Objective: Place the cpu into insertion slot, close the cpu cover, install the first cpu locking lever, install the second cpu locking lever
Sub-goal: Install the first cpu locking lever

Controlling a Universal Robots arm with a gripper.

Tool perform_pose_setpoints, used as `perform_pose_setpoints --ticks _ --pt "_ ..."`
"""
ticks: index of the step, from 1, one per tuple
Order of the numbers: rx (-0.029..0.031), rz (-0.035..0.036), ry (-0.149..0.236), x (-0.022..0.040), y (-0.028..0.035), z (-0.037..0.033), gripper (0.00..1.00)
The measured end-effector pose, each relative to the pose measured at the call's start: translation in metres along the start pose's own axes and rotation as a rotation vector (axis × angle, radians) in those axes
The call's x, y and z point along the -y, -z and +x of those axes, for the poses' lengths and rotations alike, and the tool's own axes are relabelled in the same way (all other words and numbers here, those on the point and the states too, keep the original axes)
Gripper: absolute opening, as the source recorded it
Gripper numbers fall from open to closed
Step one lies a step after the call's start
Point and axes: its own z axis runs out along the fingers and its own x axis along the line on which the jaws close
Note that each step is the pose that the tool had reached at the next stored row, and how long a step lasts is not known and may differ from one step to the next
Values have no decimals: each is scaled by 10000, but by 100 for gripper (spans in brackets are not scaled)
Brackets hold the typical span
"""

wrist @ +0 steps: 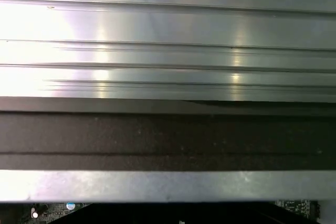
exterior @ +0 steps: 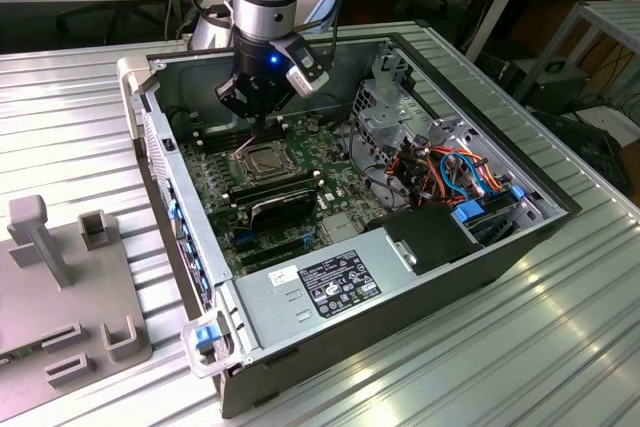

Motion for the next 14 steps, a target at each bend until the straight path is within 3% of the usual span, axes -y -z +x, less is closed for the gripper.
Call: perform_pose_setpoints --ticks 6,14 --pt "0 0 -1 1 -23 -55 11" --pt "0 0 -2 1 -105 -77 11"
